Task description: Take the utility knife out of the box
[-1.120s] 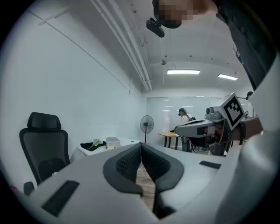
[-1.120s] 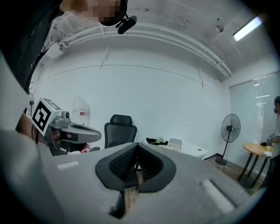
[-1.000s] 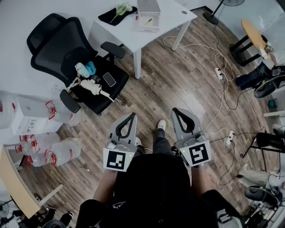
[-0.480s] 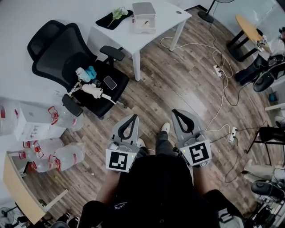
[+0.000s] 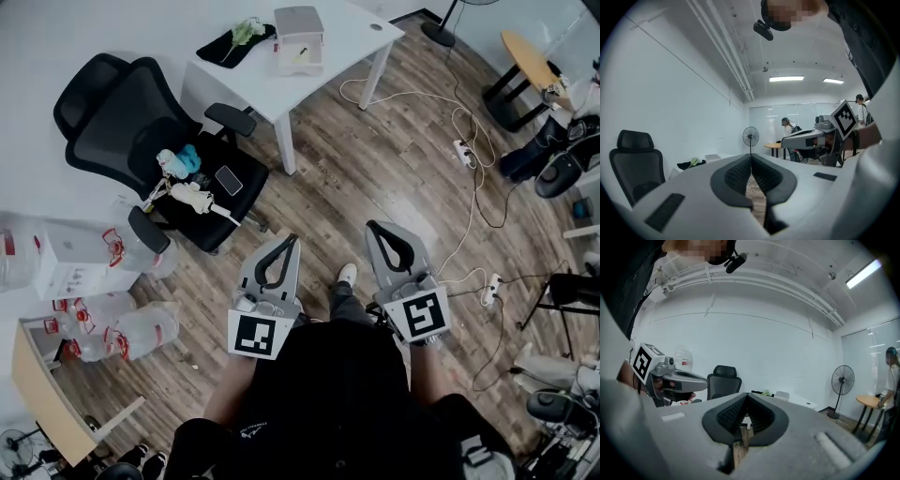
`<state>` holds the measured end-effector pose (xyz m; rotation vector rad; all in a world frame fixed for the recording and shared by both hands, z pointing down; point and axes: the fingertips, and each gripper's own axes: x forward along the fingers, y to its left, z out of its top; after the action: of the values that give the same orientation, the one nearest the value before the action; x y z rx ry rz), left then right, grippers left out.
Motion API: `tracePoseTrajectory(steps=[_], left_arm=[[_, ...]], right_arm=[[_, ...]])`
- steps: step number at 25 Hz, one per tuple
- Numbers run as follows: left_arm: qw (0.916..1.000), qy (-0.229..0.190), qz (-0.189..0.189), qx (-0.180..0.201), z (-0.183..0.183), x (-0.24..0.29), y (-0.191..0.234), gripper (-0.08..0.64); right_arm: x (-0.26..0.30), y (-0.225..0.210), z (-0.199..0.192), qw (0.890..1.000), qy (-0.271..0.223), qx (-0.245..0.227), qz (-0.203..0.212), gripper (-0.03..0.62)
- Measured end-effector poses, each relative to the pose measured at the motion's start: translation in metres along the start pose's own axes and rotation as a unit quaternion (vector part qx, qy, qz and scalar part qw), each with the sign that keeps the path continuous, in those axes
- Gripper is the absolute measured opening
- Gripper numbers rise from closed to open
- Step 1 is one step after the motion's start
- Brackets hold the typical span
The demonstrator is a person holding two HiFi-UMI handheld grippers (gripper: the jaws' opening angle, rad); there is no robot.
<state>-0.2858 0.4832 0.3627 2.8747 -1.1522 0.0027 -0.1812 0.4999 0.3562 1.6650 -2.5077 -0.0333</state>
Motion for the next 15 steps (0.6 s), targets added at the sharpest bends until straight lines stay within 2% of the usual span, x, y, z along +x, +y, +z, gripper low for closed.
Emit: tracePoseTrajectory(steps=[4,6,9,15], left_arm=[[0.9999,0.004,0.007,0.008,0.001,0.029,-0.009,0.006],[0.9998,0.004,0.011,0.013,0.002,0.044,-0.015,0.006],[0.9997,0.003,0.019,0.017,0.005,0.064,-0.021,0.006],[0.9989,0.006,0.044,0.018,0.006,0.094,-0.031,0.006]], right_arm=[[-0.006,-0.037,-0.022,0.998,0.063,-0.007,0.002,0.005],[-0.005,-0.055,-0.02,0.999,0.047,-0.004,0.003,0.005],[0.004,-0.08,-0.001,1.0,-0.024,0.006,0.01,0.005],[0.002,-0.133,-0.006,1.0,-0.018,0.022,0.009,0.005]])
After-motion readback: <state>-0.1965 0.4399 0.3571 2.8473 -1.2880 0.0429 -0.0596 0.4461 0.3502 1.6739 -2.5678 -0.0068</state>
